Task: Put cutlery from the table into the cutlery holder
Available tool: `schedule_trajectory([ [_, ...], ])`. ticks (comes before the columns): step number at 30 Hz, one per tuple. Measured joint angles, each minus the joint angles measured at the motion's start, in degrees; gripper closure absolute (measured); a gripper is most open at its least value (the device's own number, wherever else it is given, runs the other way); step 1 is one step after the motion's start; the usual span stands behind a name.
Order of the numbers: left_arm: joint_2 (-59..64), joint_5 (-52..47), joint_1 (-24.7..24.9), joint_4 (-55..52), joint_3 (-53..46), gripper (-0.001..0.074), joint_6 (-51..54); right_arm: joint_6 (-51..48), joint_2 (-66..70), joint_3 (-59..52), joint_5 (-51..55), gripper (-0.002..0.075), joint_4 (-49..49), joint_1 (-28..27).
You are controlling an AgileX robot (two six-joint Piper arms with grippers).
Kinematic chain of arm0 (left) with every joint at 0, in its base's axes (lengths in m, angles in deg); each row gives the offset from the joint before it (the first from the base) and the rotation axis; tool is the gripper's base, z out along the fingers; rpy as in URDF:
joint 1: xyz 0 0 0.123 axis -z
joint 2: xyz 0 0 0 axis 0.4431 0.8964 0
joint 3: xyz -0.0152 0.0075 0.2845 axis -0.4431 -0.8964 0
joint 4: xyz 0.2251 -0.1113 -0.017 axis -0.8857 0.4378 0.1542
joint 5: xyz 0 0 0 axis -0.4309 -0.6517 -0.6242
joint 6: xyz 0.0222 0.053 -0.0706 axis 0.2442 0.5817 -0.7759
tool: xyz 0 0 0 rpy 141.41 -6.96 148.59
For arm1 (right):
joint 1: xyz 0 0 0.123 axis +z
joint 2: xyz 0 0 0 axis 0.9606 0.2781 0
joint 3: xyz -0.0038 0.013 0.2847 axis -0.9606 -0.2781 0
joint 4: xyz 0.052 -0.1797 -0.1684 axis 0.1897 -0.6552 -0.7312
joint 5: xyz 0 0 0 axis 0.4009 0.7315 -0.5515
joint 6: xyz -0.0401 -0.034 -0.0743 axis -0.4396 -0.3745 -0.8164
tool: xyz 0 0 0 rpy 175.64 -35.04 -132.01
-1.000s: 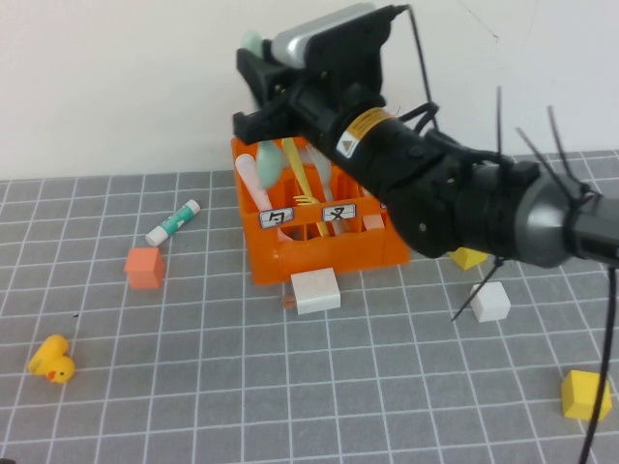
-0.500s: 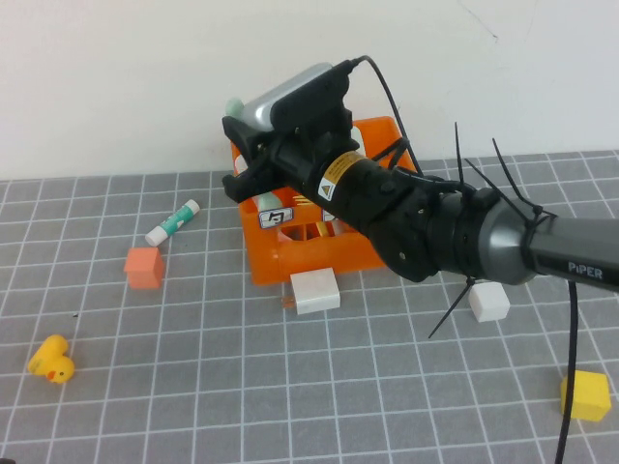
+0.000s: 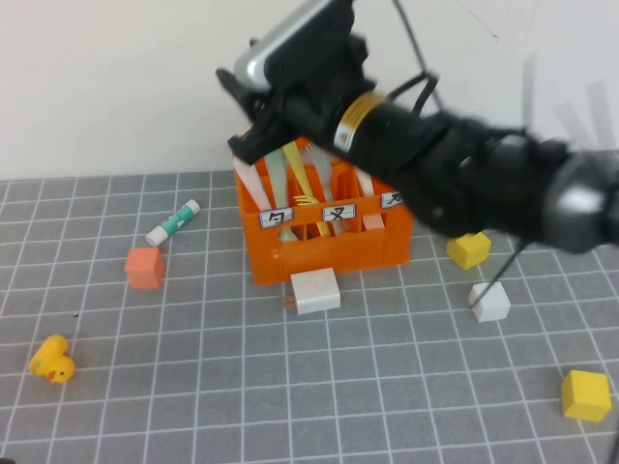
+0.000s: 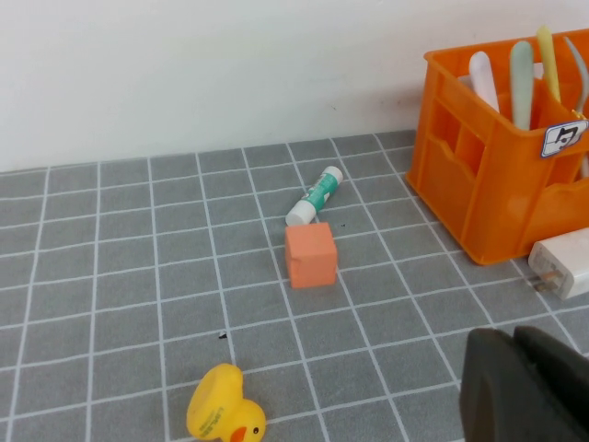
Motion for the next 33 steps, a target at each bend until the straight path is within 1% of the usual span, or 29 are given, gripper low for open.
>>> schedule_trajectory([
  [2, 0.0, 0.0, 0.0, 0.0, 0.0, 0.0736, 0.0, -0.9, -3.8, 0.0, 5.4, 0.0426, -1.2, 0.0],
  [6, 0.0, 0.0, 0.0, 0.0, 0.0, 0.0736, 0.1, -1.9, -13.8, 0.0, 21.6, 0.0631, -7.2, 0.0],
  [9, 0.0, 0.1, 0.0, 0.0, 0.0, 0.0736, 0.1, -2.2, -21.8, 0.0, 33.5, 0.0694, -10.8, 0.0],
  [13, 0.0, 1.7, 0.0, 0.3, 0.0, 0.0736, 0.1, -6.8, -34.3, -0.6, 49.9, 0.0718, -13.0, 0.0],
  [16, -0.8, 3.2, 0.0, 1.1, 0.0, 0.0736, 0.1, -9.4, -45.0, -4.8, 55.8, 0.0722, -13.3, 0.0],
  [20, -2.1, 4.0, 0.0, 1.2, 0.0, 0.0736, 0.1, -8.4, -60.0, -14.9, 58.7, 0.0726, -13.3, 0.0],
  [23, -2.7, 4.3, 0.0, 1.2, -0.7, 0.0736, 0.1, -4.3, -73.9, -26.4, 59.7, 0.0726, -14.3, 0.0],
  [25, -2.8, 5.1, 0.0, 1.2, -1.6, 0.0736, 0.1, 0.2, -83.1, -34.3, 60.0, 0.0726, -17.3, 0.0],
  [29, -2.8, 9.7, 0.0, 0.1, -3.8, 0.0736, 0.1, 7.2, -96.9, -45.9, 60.8, 0.0726, -20.3, 0.0],
  [31, -2.8, 12.9, 0.0, -0.8, -5.0, 0.0736, 0.1, 9.8, -103.1, -50.5, 60.8, 0.0726, -19.4, 0.0],
  [33, -2.8, 15.3, 0.0, -1.7, -6.0, 0.0736, 0.1, 10.3, -108.4, -54.9, 60.8, 0.0726, -17.2, 0.0],
])
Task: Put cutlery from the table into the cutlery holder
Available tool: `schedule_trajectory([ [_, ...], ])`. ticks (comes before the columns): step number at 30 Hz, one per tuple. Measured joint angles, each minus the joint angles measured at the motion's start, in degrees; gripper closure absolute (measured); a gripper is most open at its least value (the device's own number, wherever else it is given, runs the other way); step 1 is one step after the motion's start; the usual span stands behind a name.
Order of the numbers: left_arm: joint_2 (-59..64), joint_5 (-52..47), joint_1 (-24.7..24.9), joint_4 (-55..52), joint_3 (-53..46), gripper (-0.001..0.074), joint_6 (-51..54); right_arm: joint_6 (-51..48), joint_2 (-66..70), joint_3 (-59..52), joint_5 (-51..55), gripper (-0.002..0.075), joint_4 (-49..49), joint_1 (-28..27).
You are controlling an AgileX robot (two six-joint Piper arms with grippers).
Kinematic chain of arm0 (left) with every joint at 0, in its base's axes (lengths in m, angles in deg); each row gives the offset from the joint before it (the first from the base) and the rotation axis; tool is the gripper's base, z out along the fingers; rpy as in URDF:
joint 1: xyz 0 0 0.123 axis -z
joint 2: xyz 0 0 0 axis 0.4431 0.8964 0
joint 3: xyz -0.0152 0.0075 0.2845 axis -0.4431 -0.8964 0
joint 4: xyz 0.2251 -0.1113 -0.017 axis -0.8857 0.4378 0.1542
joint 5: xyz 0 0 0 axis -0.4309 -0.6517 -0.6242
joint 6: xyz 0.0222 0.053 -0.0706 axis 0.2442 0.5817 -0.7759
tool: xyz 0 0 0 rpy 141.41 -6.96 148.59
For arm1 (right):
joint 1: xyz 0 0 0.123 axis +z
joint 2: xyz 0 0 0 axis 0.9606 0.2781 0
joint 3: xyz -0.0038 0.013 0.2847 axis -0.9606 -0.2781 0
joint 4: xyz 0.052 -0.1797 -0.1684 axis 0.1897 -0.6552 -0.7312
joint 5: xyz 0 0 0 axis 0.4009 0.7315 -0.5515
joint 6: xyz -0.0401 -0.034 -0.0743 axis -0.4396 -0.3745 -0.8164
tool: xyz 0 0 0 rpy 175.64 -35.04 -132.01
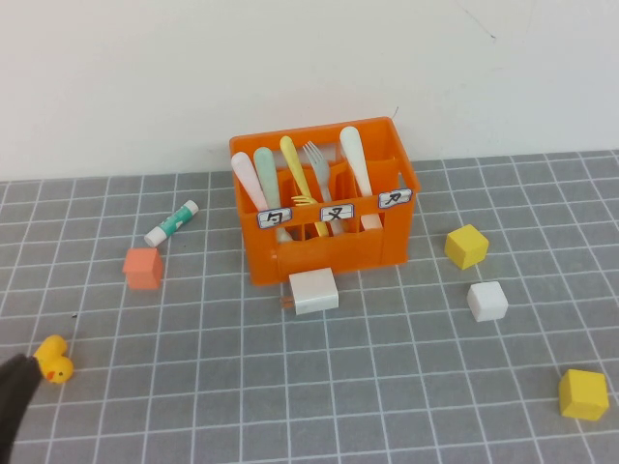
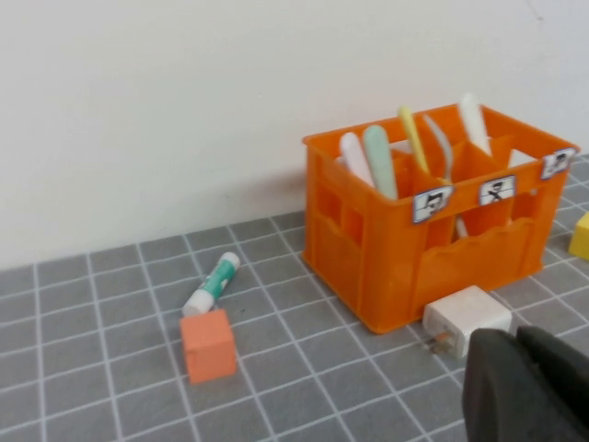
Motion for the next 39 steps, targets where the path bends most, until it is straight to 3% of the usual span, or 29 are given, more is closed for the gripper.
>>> schedule_trajectory([
  [8, 0.0, 2.6, 0.0, -1.0, -1.5, 0.0736, 0.0, -8.0, -5.2, -14.3, -2.5, 0.0726, 8.0, 0.0],
  [19, 0.0, 2.5, 0.0, -1.2, -1.7, 0.0736, -0.1, -10.1, -3.6, -14.9, -1.7, 0.0726, 14.5, 0.0],
  [33, 0.0, 2.9, 0.0, -1.2, -2.4, 0.0736, -0.1, -9.6, -3.5, -14.9, -1.3, 0.0727, 15.0, 0.0],
  [36, -1.0, 3.3, -0.3, 2.8, -4.6, 0.0736, 0.4, -9.6, -3.5, -14.9, -1.3, 0.0727, 15.0, 0.0],
  [39, -5.1, 1.0, -3.2, 13.2, -7.0, 0.0736, 7.3, -9.6, -3.5, -14.9, -1.3, 0.0727, 15.0, 0.0],
])
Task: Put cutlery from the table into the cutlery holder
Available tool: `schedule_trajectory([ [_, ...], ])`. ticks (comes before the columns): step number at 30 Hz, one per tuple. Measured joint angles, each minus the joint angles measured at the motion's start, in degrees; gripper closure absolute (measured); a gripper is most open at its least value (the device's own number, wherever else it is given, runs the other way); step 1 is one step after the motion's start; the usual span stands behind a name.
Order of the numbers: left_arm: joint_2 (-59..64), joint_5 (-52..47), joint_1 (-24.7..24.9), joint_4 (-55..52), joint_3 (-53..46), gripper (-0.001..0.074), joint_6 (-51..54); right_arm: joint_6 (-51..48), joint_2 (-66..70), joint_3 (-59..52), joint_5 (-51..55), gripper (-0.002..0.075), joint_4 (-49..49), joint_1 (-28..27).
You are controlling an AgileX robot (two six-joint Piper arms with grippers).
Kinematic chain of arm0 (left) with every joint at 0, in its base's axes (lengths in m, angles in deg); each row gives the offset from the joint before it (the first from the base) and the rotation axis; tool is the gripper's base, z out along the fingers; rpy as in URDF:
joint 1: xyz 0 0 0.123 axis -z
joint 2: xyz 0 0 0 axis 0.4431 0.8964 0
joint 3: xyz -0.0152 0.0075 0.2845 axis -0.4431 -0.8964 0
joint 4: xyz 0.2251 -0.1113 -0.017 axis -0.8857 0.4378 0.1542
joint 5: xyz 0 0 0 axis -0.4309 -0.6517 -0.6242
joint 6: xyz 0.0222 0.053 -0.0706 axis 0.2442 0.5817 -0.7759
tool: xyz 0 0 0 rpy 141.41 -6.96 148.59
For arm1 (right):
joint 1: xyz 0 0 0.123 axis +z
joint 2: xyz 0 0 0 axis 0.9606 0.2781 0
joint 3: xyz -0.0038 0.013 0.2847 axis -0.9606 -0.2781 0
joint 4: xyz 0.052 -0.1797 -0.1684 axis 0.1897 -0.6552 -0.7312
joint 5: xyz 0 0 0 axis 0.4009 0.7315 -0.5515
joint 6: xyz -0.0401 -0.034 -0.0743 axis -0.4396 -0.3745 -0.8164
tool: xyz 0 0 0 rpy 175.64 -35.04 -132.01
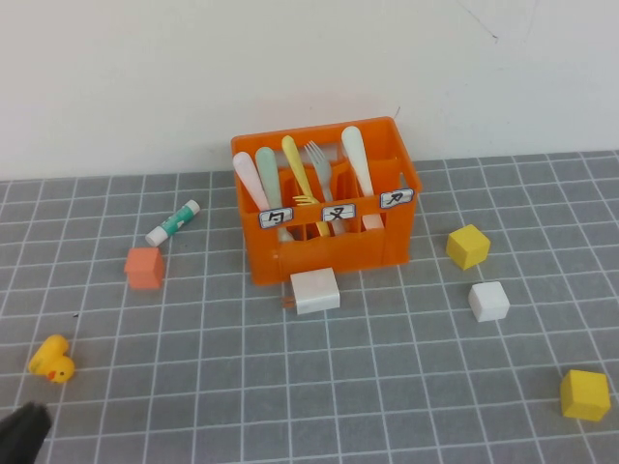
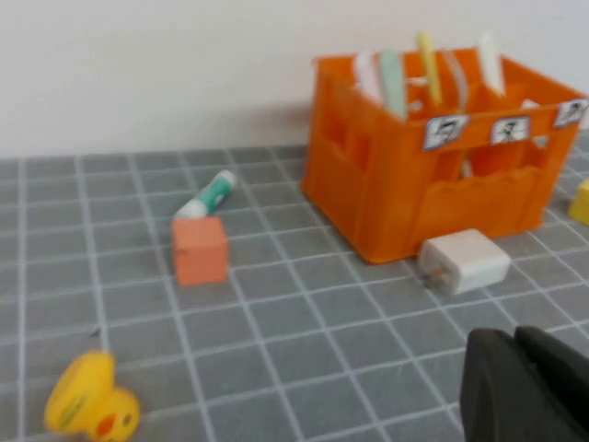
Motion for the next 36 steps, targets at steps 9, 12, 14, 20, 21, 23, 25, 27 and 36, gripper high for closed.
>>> schedule_trajectory([
  [9, -11.7, 1.6, -11.1, 18.1, -7.5, 0.0736, 13.6, 0.0, 0.0, 0.0, 0.0, 0.0727, 0.0, 0.0],
  [12, -11.7, -2.1, -12.4, 22.8, -7.6, 0.0736, 16.8, 0.1, 0.0, 0.0, 0.1, 0.0727, 0.1, 0.0],
  [14, -11.8, -4.2, -12.4, 25.5, -7.7, 0.0736, 19.8, 0.1, 0.0, 0.0, 0.1, 0.0727, 0.1, 0.0],
  [20, -11.8, -8.8, -12.4, 26.8, -7.8, 0.0736, 25.3, 0.1, 0.0, 0.0, 0.1, 0.0727, 0.1, 0.0],
  [21, -11.8, -8.9, -12.4, 26.5, -7.7, 0.0736, 25.7, 0.1, 0.0, 0.0, 0.1, 0.0727, 0.1, 0.0],
  [23, -11.8, -9.2, -12.4, 26.2, -7.7, 0.0736, 26.3, 0.1, 0.0, 0.0, 0.1, 0.0727, 0.1, 0.0],
  [25, -11.8, -9.2, -12.4, 26.1, -7.7, 0.0736, 26.7, 0.1, 0.0, 0.0, 0.1, 0.0727, 0.1, 0.0],
  [27, -11.8, -9.2, -12.4, 26.1, -7.7, 0.0736, 26.8, 0.1, 0.0, 0.0, 0.1, 0.0727, 0.1, 0.0],
  [36, -11.8, -9.2, -12.4, 26.0, -7.7, 0.0736, 27.0, 0.1, 0.0, 0.0, 0.1, 0.0727, 0.1, 0.0],
])
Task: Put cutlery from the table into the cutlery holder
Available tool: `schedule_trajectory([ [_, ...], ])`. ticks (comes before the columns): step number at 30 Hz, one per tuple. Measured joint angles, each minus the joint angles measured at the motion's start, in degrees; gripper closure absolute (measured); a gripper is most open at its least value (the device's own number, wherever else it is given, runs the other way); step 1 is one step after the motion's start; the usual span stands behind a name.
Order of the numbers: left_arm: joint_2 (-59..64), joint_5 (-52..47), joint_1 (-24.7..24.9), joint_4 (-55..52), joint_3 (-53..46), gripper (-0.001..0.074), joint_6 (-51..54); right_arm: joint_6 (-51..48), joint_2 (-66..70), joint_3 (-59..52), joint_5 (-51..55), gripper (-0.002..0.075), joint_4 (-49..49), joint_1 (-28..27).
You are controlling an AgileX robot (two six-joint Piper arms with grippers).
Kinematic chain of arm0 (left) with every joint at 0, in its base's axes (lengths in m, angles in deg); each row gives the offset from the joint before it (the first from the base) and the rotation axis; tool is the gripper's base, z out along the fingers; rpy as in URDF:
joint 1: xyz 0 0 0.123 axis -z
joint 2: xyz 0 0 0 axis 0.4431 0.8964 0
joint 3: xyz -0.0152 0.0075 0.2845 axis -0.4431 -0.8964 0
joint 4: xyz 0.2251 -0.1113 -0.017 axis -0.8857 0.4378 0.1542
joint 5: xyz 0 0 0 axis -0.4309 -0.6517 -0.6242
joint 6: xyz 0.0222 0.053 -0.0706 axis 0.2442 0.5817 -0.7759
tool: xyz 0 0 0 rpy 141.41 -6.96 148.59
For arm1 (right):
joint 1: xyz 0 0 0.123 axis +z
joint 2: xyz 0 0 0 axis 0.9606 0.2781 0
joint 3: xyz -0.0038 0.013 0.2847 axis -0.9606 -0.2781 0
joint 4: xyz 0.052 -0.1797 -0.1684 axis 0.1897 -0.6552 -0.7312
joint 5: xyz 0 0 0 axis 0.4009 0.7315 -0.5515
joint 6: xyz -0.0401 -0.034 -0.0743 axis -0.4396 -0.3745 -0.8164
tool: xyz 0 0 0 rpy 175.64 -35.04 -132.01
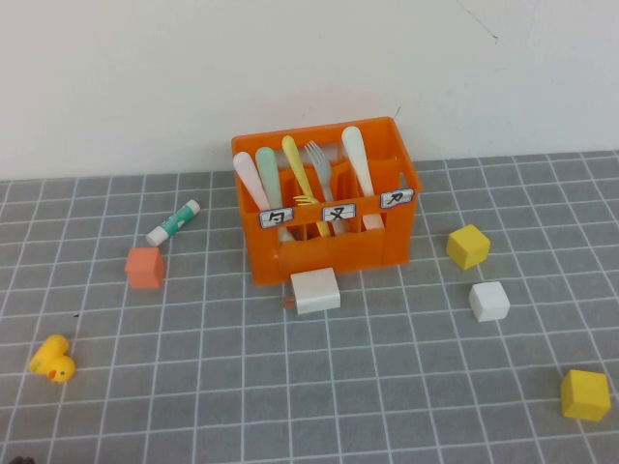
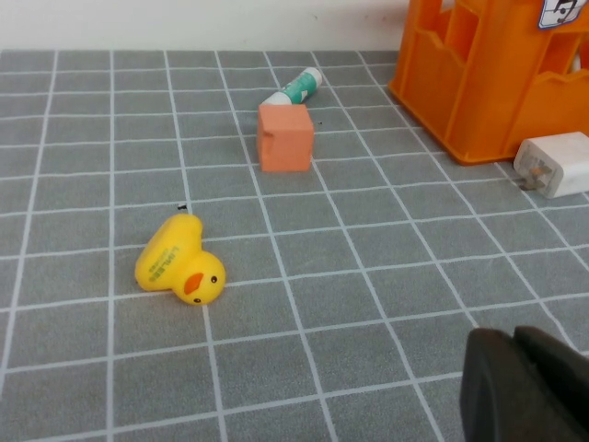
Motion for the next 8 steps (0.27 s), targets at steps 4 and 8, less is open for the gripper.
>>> schedule_trajectory([
  [4, 0.0, 0.0, 0.0, 0.1, 0.0, 0.0736, 0.0, 0.0, 0.0, 0.0, 0.0, 0.0727, 0.0, 0.0],
  [8, 0.0, -0.1, 0.0, 0.2, 0.0, 0.0736, -0.1, 0.0, 0.0, 0.0, 0.0, 0.0727, 0.0, 0.0],
])
